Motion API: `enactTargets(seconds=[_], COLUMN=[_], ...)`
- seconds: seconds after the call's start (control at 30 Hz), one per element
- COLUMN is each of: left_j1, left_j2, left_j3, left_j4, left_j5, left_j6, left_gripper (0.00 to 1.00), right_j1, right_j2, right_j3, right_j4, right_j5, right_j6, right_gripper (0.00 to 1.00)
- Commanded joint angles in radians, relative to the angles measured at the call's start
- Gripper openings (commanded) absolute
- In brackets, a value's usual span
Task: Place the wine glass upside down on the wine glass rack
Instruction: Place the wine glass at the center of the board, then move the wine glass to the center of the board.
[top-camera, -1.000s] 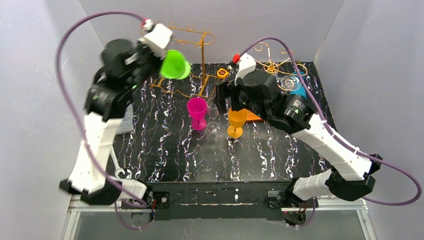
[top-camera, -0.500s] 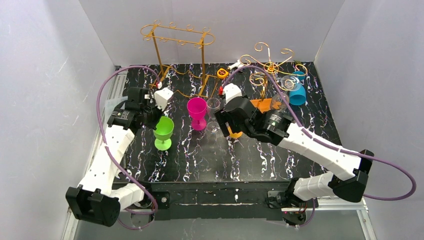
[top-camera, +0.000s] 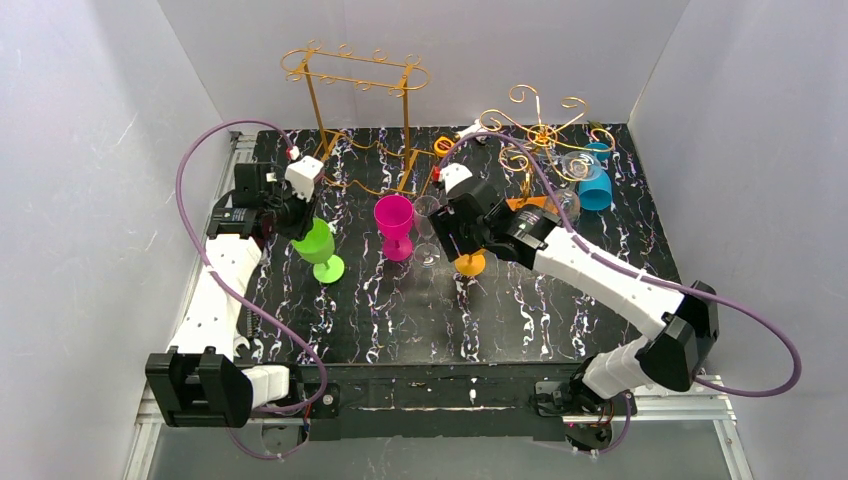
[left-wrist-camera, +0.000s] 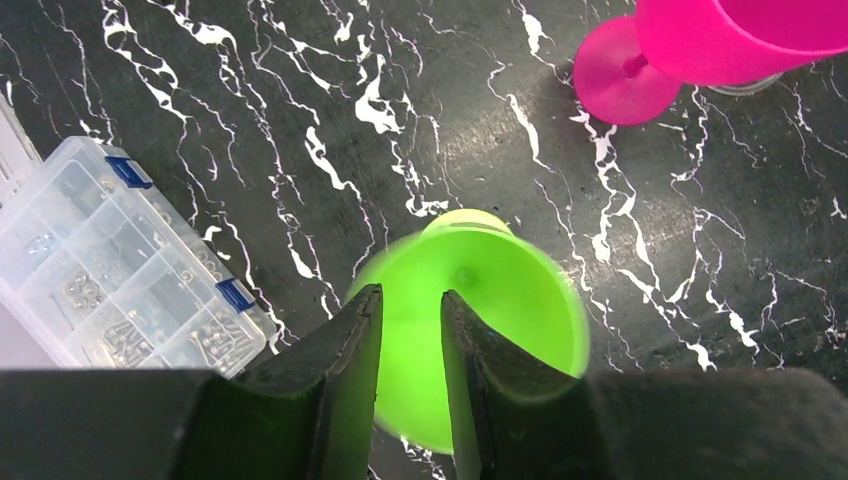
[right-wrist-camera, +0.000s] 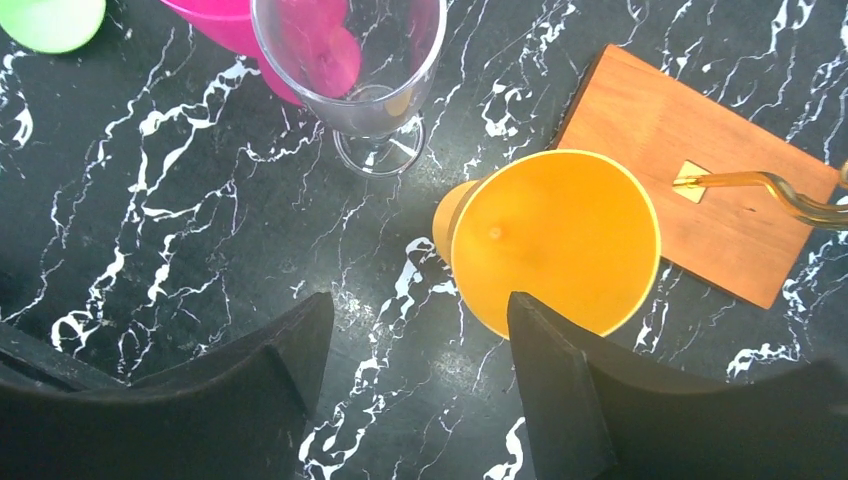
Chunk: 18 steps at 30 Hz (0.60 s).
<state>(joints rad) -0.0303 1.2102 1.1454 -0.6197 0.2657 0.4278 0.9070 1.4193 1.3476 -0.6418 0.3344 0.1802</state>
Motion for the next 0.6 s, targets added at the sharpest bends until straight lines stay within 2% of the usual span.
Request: enactTargets(seconds=[0.0,0.07,0.23,0.33,0.47,0.57], left_j1=[0.029,0.062,0.069,0.069,0.07,0.07], left_j2=[-0.006,-0.002,-0.022,-0.033,-0.041,-0.03], left_j3=[0.012,0.033,0.05,0.092,0.191,0.286], left_j4=[0.045,0.033,0.007,-0.023,-0.067,-0.105], left_j5=[0.058,0.073,0.106,0.12,0.134,0.145], left_j6=[0.011,0.006,-0.013,-0.048,-0.101,-0.139], left_gripper=[0.28,0.29,0.32,0.37,0.54,0.58], right_j1=[-0.023,-0.038,-0.055,-0.056,-0.056,-0.055], right_j2=[0.026,0.037,0.043,0.06,0.077,0.078], right_j3=[-0.029,-0.045,-0.092,-0.109,-0.123,-0.109], right_j4=[0.069,0.078,0.116,0.126,0.141,0.133], right_j5=[-0.032,-0.024,-0.025,-0.043,-0.072,-0.1], right_j6=[-0.031,-0.039,-0.054,-0.057,-0.051,-0.043], right_gripper=[0.71,0.69,0.65,0.58,0.4,0.23])
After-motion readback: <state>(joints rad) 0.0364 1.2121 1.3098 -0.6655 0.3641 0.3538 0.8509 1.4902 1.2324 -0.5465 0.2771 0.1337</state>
